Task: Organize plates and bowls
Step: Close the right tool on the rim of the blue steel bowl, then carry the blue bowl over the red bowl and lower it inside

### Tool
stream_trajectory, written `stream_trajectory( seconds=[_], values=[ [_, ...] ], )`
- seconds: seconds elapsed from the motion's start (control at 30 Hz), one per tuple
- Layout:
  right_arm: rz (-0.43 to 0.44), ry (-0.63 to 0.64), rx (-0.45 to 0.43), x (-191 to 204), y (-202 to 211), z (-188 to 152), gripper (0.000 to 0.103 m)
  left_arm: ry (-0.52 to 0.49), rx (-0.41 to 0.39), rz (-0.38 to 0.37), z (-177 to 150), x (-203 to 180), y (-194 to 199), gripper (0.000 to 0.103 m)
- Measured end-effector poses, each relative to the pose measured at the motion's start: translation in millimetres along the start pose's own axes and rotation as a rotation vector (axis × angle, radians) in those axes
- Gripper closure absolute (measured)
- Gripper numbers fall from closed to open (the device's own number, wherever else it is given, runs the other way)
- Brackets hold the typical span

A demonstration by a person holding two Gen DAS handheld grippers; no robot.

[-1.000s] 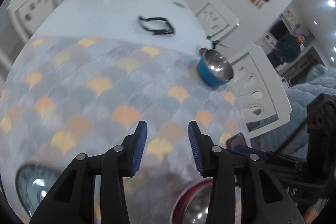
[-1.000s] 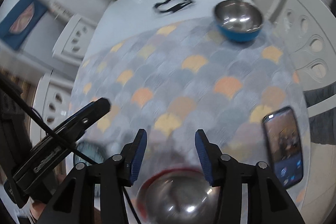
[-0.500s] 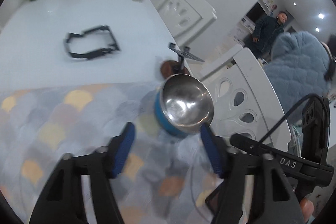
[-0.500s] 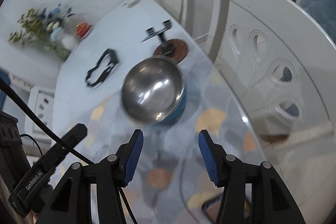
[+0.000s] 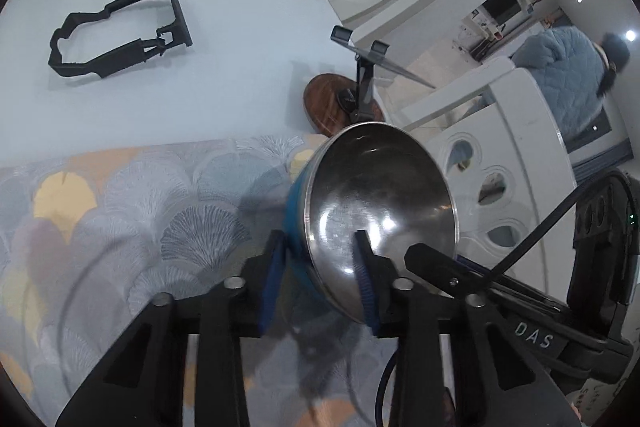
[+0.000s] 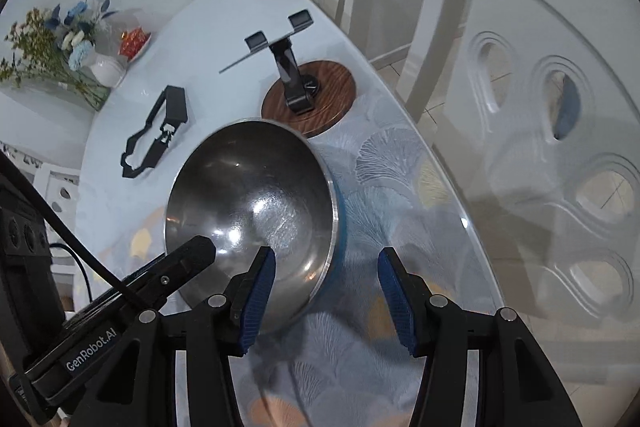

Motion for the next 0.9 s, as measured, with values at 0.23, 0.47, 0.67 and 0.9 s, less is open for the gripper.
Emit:
stream_trajectory(
  seconds=[0.23,0.47,0.67,0.9],
  values=[
    [-0.003,0.011,0.026,-1.6,-17.0,-2.9,0.070,0.001,-0.007,0.007,0.9,5.8,-2.0,0.084],
    [-0.026,0.036,0.029,1.8,-17.2,-7.3,0.079,-0.020,-0.011,0.014,-1.4,2.8,1.2,0.084],
    [-0.014,0.031,0.027,6.9,1.7,-16.1,0.079,-0.022,-0.031,-0.002,-8.2,-0.6,16.4,0.084],
    [0.005,0.038,0.013,21.9,31.0,-30.2,0.079,-0.025,-0.072,-0.011,-21.4,-6.7,49.2,0.084]
  ],
)
Point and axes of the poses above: each gripper's, at about its wrist camera, not at the fingertips, and y roughly against the way its jaws point, x to its left, z to its top, the point moved 5 cm from there along -y, roughly the way its jaws point, and after that the axes turned 5 degrees about y, right-handed, at the moved point
